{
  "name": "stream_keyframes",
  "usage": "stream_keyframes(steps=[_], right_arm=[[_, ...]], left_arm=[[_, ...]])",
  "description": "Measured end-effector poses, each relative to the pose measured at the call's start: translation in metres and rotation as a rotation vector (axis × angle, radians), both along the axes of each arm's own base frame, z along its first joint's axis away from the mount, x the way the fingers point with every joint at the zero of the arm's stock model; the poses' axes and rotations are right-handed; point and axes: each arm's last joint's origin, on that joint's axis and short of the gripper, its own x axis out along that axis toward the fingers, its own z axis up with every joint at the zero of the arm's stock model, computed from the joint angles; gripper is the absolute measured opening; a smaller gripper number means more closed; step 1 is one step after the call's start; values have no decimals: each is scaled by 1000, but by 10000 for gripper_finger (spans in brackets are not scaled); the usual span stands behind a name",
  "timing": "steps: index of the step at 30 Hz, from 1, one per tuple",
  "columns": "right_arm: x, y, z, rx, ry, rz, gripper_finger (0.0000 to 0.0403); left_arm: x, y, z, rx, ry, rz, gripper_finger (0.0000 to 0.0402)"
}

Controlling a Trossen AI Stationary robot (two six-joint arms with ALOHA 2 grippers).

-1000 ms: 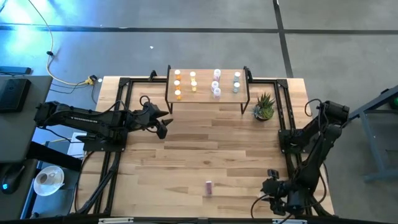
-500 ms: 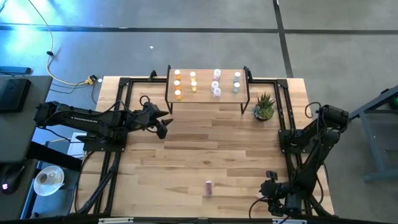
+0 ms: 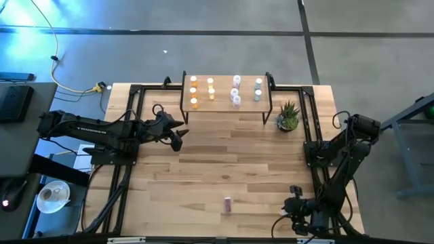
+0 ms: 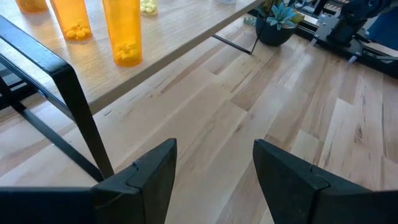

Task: Pick and place medicine bottles onto shelf by color
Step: Put the yellow pill bottle on the shelf aligned with the other yellow pill bottles

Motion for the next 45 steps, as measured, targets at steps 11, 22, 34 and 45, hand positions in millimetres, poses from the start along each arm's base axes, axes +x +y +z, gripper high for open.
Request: stream_keyframes(steps=[11,22,34,45], right_arm=[[24,-17,12,-17,-85,-94,103],[76,-63,46,-1,-164,-212,103],[144,-137,94,-13,-220,-219,103],[174,-222,126,-52,-290,-242,103]], left_arm=[[0,0,0,0,-4,-1,201],[0,0,0,-1,-3,-3,201],[0,0,0,112,76,-70,201],[0,0,0,163,122,-109,201]])
